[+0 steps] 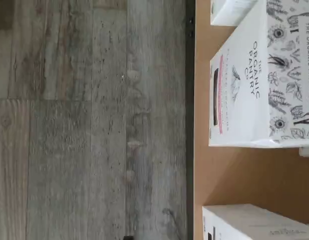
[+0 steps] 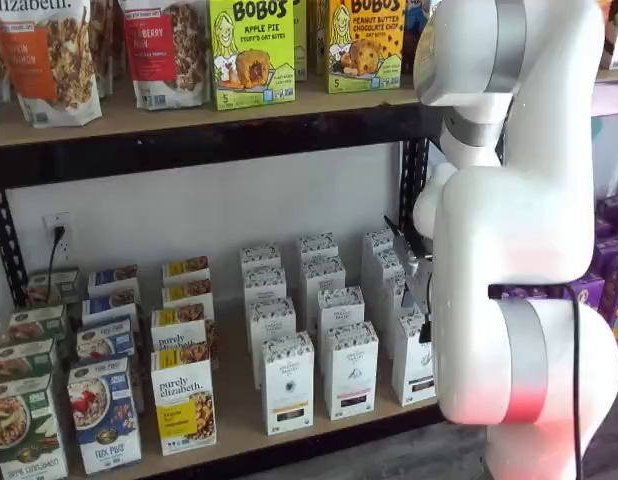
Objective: Pick up the white box with a green strip in the middle, on the bottom shelf, the sixth box from the left
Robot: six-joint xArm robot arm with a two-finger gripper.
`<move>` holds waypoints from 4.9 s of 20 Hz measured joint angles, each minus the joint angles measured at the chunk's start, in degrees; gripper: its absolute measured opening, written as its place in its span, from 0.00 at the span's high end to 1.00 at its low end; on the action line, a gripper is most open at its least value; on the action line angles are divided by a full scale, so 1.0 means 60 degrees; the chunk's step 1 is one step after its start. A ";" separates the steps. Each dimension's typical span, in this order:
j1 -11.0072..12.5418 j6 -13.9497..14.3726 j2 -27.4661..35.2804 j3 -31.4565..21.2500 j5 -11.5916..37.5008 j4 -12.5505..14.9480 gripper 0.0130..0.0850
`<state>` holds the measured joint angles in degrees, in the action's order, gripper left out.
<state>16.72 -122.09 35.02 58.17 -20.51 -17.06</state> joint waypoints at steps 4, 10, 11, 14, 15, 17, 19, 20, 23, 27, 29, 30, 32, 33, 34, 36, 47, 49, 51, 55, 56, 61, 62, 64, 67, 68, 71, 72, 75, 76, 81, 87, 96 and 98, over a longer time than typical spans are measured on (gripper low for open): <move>0.0083 0.0802 0.0300 0.0713 -0.0783 0.0910 0.00; 0.0095 0.1101 0.0849 0.1479 -0.0999 0.1238 0.00; 0.0100 0.1139 0.0944 0.1593 -0.1017 0.1285 0.00; 0.0122 0.1278 0.1327 0.2039 -0.1059 0.1462 0.00; 0.0130 0.1332 0.1457 0.2187 -0.1059 0.1532 0.00; 0.0153 0.1393 0.1824 0.2592 -0.1065 0.1626 0.00; 0.0175 0.1410 0.2127 0.2943 -0.1084 0.1668 0.00; 0.0191 0.1434 0.2286 0.3136 -0.1109 0.1711 0.00; 0.0236 0.1538 0.2817 0.3821 -0.1226 0.1871 0.00; 0.0245 0.1733 0.3368 0.4581 -0.1456 0.2092 0.00; 0.0235 0.1882 0.3640 0.4964 -0.1607 0.2248 0.00; 0.0229 0.1954 0.3744 0.5108 -0.1670 0.2324 0.00; 0.0220 0.2147 0.3927 0.5336 -0.1737 0.2540 0.00; 0.0217 0.2255 0.4019 0.5436 -0.1761 0.2662 0.00; 0.0215 0.2342 0.4089 0.5498 -0.1778 0.2763 0.00; 0.0217 0.2500 0.4159 0.5516 -0.1745 0.2953 0.00; 0.0249 0.2681 0.4305 0.5219 -0.1171 0.3195 0.00; 0.0242 0.2602 0.4318 0.5203 -0.1103 0.3099 0.06; 0.0242 0.2516 0.4318 0.5168 -0.1022 0.3006 0.11; 0.0245 0.2602 0.4296 0.5184 -0.1163 0.3099 0.22; 0.0243 0.2599 0.4281 0.5138 -0.1092 0.3097 0.22; 0.0228 0.2530 0.4208 0.4990 -0.1003 0.3003 0.28; 0.0221 0.2511 0.4183 0.4953 -0.0999 0.2972 0.33; 0.0210 0.2505 0.4147 0.4903 -0.1003 0.2954 0.39; 0.0200 0.2569 0.4024 0.4675 -0.0825 0.3016 0.44; 0.0200 0.2639 0.3974 0.4566 -0.0711 0.3094 0.44; 0.0218 0.3030 0.3695 0.4019 -0.0308 0.3549 0.44; 0.0227 0.3189 0.3588 0.3807 -0.0175 0.3725 0.44; 0.0285 0.4036 0.3240 0.3095 0.0268 0.4685 0.44; 0.0309 0.4348 0.3108 0.2839 0.0393 0.5043 0.44; 0.0479 0.5845 0.2048 0.0936 0.1199 0.6722 0.44; 0.0672 0.6419 0.0596 -0.0977 0.1801 0.7461 0.44; 0.0529 0.6052 -0.1830 -0.3350 0.1809 0.6954 0.44; 0.0442 0.5490 -0.2208 -0.3668 0.1789 0.6293 0.44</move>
<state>19.37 -89.15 21.77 36.16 -9.77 20.70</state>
